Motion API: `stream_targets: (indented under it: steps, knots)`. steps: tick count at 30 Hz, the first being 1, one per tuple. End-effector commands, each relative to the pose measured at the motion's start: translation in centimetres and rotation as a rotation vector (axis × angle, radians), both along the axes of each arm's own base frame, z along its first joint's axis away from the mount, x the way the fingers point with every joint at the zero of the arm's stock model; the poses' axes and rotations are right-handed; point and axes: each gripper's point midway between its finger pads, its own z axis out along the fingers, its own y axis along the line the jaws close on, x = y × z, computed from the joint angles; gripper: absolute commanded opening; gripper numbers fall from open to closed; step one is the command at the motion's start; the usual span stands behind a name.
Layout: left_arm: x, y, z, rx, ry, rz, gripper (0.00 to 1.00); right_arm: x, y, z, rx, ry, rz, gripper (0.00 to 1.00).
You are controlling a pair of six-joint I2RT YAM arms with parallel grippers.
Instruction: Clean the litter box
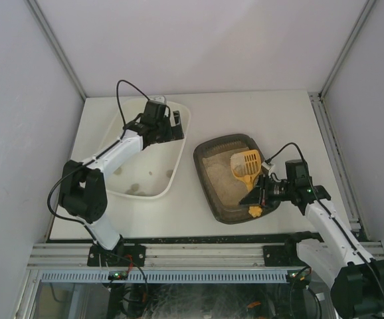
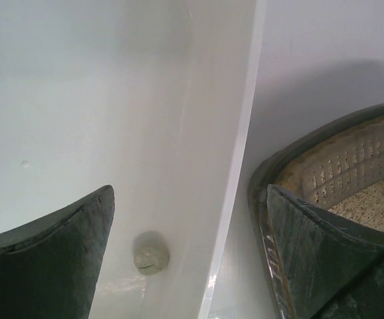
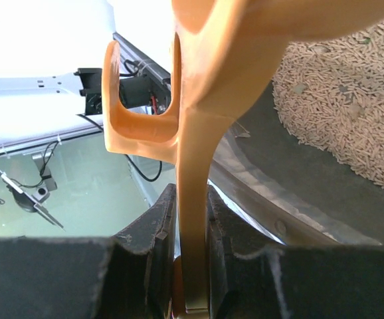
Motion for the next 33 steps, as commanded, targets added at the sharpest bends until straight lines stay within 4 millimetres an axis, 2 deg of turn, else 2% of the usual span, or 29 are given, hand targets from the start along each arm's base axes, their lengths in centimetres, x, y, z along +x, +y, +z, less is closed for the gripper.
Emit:
stream_targets:
  steps: [1, 3, 7, 10, 11, 14, 18, 22, 25, 26, 29, 33]
  knots:
    - [1.0, -0.2, 2.3, 0.024, -0.070, -0.023, 1.00, 1.4, 0.2, 2.2, 0.089, -0.079, 0.009, 0.00]
    - [0.9, 0.1, 2.3, 0.041, -0.072, -0.024, 1.00, 2.2, -0.6, 2.2, 0.086, -0.085, -0.049, 0.00]
    - [0.5, 0.3, 2.0, 0.075, -0.065, -0.041, 1.00, -0.1, 1.1, 2.2, 0.099, -0.049, 0.068, 0.00]
    - [0.4, 0.5, 2.0, 0.088, -0.078, -0.052, 1.00, 1.4, -0.5, 2.4, 0.121, -0.074, -0.047, 0.00]
    - [0.4, 0.5, 2.0, 0.090, -0.084, -0.054, 1.00, 1.2, -0.3, 2.3, 0.118, -0.082, -0.042, 0.00]
    - [0.1, 0.2, 1.9, 0.095, -0.087, -0.069, 1.00, -0.6, 0.7, 1.7, 0.099, -0.046, 0.045, 0.00]
    - [-0.2, 0.1, 1.7, 0.104, -0.085, -0.078, 1.00, 0.8, -0.4, 2.0, 0.110, -0.081, -0.051, 0.00]
    - [-0.4, -0.2, 1.4, 0.104, -0.078, -0.084, 1.00, -0.2, 0.2, 1.6, 0.100, -0.054, -0.005, 0.00]
    - [-0.4, -0.2, 1.3, 0.106, -0.079, -0.085, 1.00, 0.8, -0.5, 1.8, 0.121, -0.061, -0.079, 0.00]
    - [-0.4, -0.2, 1.3, 0.107, -0.079, -0.085, 1.00, 0.8, -0.3, 1.7, 0.122, -0.060, -0.074, 0.00]
    - [-0.5, -0.2, 1.3, 0.109, -0.077, -0.090, 1.00, -0.9, 1.3, 1.4, 0.115, -0.034, 0.029, 0.00]
    - [-0.5, -0.1, 1.5, 0.118, -0.085, -0.093, 1.00, 1.1, -0.2, 1.7, 0.167, -0.053, -0.096, 0.00]
